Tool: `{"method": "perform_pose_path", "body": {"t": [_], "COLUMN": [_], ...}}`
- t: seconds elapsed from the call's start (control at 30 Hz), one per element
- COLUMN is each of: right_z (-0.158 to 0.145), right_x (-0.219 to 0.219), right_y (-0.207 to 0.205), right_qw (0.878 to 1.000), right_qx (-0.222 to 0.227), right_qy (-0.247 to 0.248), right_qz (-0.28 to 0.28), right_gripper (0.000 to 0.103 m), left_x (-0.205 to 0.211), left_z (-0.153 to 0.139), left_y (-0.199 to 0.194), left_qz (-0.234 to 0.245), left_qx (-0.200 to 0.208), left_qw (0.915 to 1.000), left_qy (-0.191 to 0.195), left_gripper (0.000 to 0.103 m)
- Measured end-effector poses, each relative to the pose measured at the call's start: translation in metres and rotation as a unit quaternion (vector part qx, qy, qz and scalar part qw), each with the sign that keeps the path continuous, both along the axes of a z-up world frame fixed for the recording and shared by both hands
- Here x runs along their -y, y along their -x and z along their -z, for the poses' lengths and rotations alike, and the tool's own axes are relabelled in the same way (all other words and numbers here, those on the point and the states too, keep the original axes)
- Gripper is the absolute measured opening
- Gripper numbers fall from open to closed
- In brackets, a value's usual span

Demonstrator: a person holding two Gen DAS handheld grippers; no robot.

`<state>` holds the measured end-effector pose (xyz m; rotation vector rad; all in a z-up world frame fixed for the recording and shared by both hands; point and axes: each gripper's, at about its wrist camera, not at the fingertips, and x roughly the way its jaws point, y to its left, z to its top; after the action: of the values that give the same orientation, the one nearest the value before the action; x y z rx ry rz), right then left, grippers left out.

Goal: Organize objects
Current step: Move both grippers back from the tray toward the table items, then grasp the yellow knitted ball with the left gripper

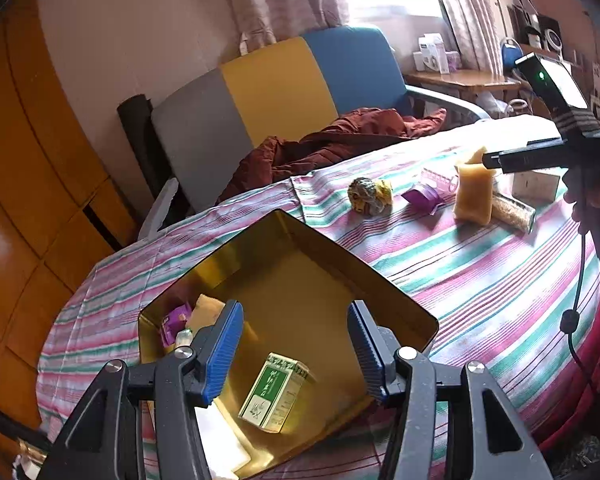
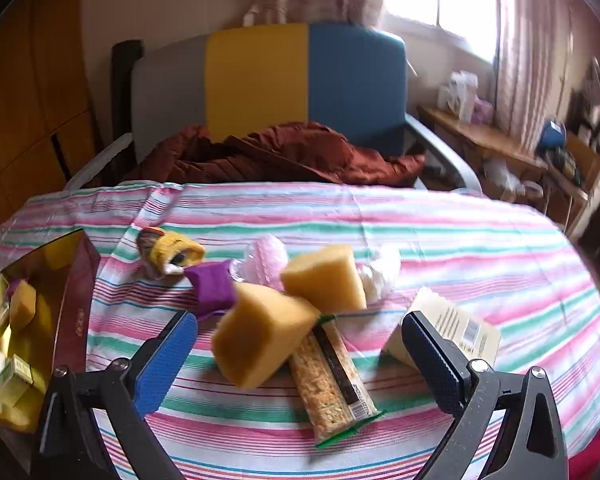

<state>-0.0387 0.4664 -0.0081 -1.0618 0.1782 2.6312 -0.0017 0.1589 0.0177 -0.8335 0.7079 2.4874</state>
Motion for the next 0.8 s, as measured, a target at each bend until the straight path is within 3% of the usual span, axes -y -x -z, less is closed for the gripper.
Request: {"method": "perform_pose_path", "body": {"t": [0.43,0.8], "right_z": [0.004,0.003], "right_x": [-0.015,-0.017], "right_y": [-0.001,-0.002], "right_qw": [0.998,0.997], "right_qx": [0.002,0.004], "right_qy": [0.06,0.072], "right_qz": [0.005,0.003], "right_gripper": [0.103,0.103], "left_x": [-0.041,-0.051], "left_z": [0.015,0.021], "left_y": [0.009,0.069], "left_qz": [0.041,0.021], "left_qx": [0.017,0.134], "left_qw": [0.9986,0.9901], "left_qy": [0.028,-0.037], "left_gripper": [0.058,0.058]}}
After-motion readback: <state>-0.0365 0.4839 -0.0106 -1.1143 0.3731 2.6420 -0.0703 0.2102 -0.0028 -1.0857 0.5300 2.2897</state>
